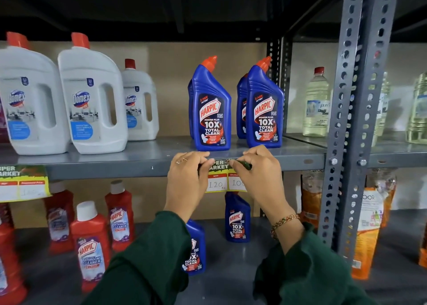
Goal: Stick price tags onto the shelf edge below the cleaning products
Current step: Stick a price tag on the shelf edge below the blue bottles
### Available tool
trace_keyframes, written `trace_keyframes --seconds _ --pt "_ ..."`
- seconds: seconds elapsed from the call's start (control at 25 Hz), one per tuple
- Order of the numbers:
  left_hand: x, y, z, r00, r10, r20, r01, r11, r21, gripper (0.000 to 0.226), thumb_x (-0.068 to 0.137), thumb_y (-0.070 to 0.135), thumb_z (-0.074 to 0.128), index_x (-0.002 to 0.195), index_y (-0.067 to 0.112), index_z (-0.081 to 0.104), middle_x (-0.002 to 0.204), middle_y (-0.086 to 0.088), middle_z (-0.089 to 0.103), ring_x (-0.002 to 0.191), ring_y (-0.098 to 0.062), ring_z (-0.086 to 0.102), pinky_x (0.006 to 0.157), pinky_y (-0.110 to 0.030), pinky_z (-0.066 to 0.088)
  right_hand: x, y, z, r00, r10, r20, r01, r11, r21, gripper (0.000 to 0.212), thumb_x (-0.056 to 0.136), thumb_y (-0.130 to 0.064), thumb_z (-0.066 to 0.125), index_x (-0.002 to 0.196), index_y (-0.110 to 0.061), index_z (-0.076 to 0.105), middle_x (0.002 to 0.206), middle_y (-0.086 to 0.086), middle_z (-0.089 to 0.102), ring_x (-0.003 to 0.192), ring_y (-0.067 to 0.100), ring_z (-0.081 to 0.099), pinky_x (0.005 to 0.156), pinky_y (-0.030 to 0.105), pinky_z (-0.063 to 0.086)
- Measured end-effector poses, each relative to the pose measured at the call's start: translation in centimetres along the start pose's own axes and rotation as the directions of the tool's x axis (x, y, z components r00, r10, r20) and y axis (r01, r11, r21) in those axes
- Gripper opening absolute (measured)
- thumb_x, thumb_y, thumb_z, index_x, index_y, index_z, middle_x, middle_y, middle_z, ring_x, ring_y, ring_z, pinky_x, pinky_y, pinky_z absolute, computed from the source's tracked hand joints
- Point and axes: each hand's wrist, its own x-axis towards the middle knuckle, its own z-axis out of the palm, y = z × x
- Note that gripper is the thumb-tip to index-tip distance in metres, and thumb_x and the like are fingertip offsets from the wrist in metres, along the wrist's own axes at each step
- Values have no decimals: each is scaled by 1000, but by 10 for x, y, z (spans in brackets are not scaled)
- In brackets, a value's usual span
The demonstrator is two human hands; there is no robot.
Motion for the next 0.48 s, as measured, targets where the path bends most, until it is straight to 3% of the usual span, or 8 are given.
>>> trace_keyframes --seconds 0.2,0.32,0.4,0.48 --pt "0 2 1 998 -62 -6 62 996 -57 17 87 23 61 102 14 61 95 0 68 95 -15 47 79 -31 39 -3 0 -2 999 34 24 -34 999 14 21 75 -22 72 84 -8 59 98 9 58 89 19 57 71 28 48" --pt "0 2 7 999 37 23 -39 995 91 26 88 27 49 105 14 64 104 -5 70 100 -21 55 93 -36 32 -1 0 -1 998 58 -19 -58 998 -10 45 74 -33 72 108 -9 55 113 10 60 111 24 51 101 40 40" --pt "1 6 12 1000 -3 5 2 990 143 34 88 33 42 105 14 65 104 -5 70 103 -22 54 96 -35 27 0 5 4 998 45 -47 -49 994 -101 51 73 -48 68 104 -8 59 107 12 66 108 26 54 109 44 29" --pt "2 7 18 1000 -16 -26 21 979 202 39 88 43 39 100 17 66 100 -4 71 101 -22 54 94 -34 24 -2 10 10 996 4 -89 -18 988 -154 49 73 -52 63 95 -9 61 97 11 69 100 27 59 108 45 30"
